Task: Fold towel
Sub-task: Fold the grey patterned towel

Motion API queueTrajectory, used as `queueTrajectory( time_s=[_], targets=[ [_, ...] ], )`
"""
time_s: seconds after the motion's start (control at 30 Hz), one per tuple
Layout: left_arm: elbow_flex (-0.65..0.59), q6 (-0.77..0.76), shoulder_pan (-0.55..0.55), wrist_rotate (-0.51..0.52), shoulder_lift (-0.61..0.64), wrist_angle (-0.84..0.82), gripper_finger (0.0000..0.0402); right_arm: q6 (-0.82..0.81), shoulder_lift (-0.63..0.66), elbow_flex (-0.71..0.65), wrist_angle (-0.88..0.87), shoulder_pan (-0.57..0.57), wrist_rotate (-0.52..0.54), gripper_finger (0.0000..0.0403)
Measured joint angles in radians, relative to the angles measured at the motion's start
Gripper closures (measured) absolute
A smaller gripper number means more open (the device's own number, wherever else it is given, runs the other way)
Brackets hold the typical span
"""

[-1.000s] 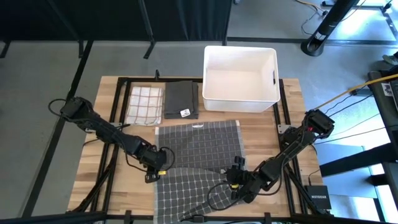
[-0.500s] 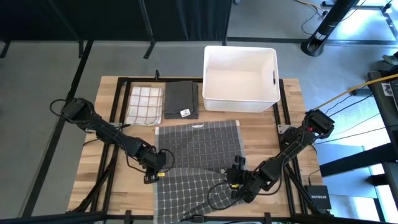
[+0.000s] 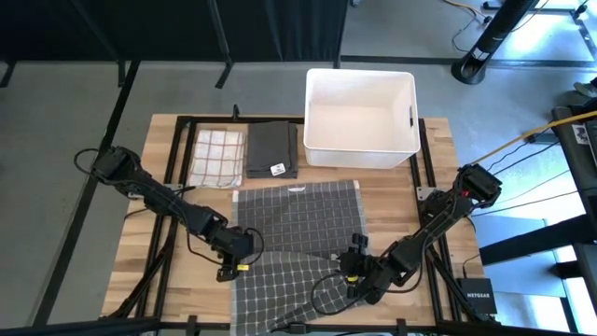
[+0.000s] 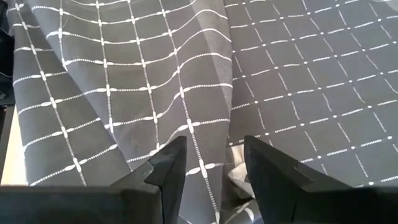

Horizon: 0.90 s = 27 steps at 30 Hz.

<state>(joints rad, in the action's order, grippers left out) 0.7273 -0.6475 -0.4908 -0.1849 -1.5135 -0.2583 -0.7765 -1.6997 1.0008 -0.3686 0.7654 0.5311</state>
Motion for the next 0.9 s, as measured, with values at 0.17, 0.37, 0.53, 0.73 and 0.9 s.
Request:
queueTrajectory(
  time_s=[0.17, 0.37, 0.53, 0.73, 0.9],
  targets=[
    [0.000, 0.028, 0.000, 0.149, -0.005, 0.021, 0.0270, 0.031, 0.000, 0.000, 0.003, -0.001, 0.000, 0.0240],
    [0.000, 0.039, -0.015, 0.155, -0.005, 0.024, 0.0297, 0.053, 0.000, 0.000, -0.003, -0.031, -0.051, 0.0240],
    [0.000, 0.047, -0.036, 0.141, -0.005, 0.014, 0.0375, 0.055, 0.019, 0.000, -0.090, -0.094, -0.171, 0.0240],
    [0.000, 0.008, -0.034, 0.147, -0.005, -0.030, 0.0378, 0.006, 0.129, 0.000, -0.328, -0.133, -0.218, 0.0240],
    [0.000, -0.005, -0.035, 0.148, -0.005, -0.055, 0.0353, -0.024, 0.160, -0.016, -0.358, -0.092, -0.279, 0.0240]
  ],
)
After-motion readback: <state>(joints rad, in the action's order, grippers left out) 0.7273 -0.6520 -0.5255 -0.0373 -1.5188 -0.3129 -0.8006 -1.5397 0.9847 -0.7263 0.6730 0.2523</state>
